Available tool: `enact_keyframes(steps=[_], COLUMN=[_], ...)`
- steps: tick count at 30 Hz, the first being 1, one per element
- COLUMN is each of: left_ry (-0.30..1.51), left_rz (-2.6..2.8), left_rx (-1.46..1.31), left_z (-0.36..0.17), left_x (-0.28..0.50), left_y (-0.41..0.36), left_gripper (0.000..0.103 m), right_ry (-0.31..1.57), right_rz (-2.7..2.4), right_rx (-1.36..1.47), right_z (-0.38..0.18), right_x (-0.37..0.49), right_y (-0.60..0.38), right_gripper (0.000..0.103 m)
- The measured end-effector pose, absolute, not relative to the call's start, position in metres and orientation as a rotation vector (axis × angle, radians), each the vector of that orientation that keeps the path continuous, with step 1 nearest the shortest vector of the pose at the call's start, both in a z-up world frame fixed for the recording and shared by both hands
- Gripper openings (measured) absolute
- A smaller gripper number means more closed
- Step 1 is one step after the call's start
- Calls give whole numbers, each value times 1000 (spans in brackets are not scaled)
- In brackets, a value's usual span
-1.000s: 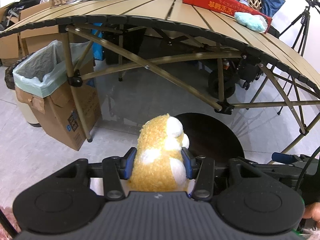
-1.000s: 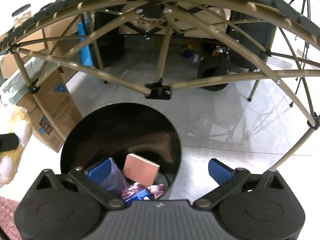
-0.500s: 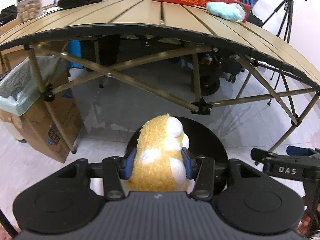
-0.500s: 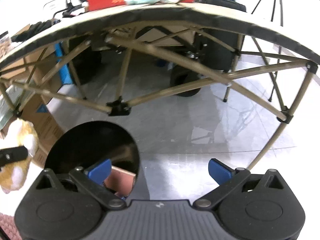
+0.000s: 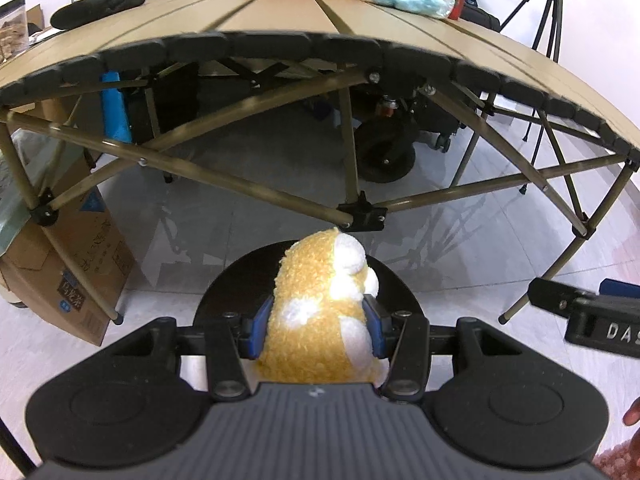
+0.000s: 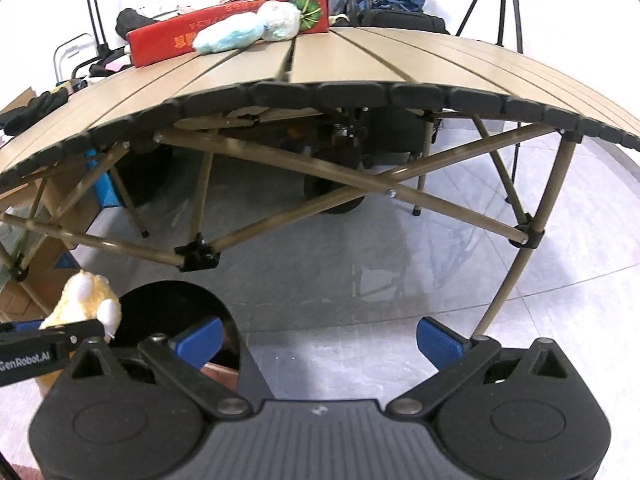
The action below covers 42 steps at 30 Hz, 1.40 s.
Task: Collect trash
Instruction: 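Lower the left tool over the bin and open it to drop the plush, then raise both tools from the bin back toward the table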
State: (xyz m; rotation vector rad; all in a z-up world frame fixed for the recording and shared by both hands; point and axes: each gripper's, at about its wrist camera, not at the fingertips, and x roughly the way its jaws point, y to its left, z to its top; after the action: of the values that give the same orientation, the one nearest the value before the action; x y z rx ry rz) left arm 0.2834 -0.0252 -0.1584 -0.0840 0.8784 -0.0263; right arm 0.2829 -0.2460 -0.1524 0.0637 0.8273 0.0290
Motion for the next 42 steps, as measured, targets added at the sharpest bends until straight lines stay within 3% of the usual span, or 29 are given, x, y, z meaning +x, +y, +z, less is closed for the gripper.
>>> enact_keyframes(steps=[12, 15, 17, 19, 20, 42], left_ry=[921, 938, 943, 938, 933, 960], left_rz=[-39, -43, -27, -10, 5, 28], left_rx=[-62, -60, -50, -45, -48, -60], left_z=[-174, -176, -177, -176, -175, -178], left_x=[283, 284, 284, 284, 284, 285], left_y=[-27, -28, -29, -29, -28, -26], left_gripper=[47, 52, 61, 93, 103, 103], right_ry=[845, 850, 851, 851, 851, 864], right_rz=[18, 17, 16, 17, 17, 28], right_rx=[77, 78, 80, 80, 80, 75], right_z=[-159, -160, -160, -160, -160, -163], right_x=[288, 288, 288, 288, 288, 288], right_y=[-245, -245, -245, -245, -245, -241], right_gripper=[103, 103, 103, 103, 103, 103])
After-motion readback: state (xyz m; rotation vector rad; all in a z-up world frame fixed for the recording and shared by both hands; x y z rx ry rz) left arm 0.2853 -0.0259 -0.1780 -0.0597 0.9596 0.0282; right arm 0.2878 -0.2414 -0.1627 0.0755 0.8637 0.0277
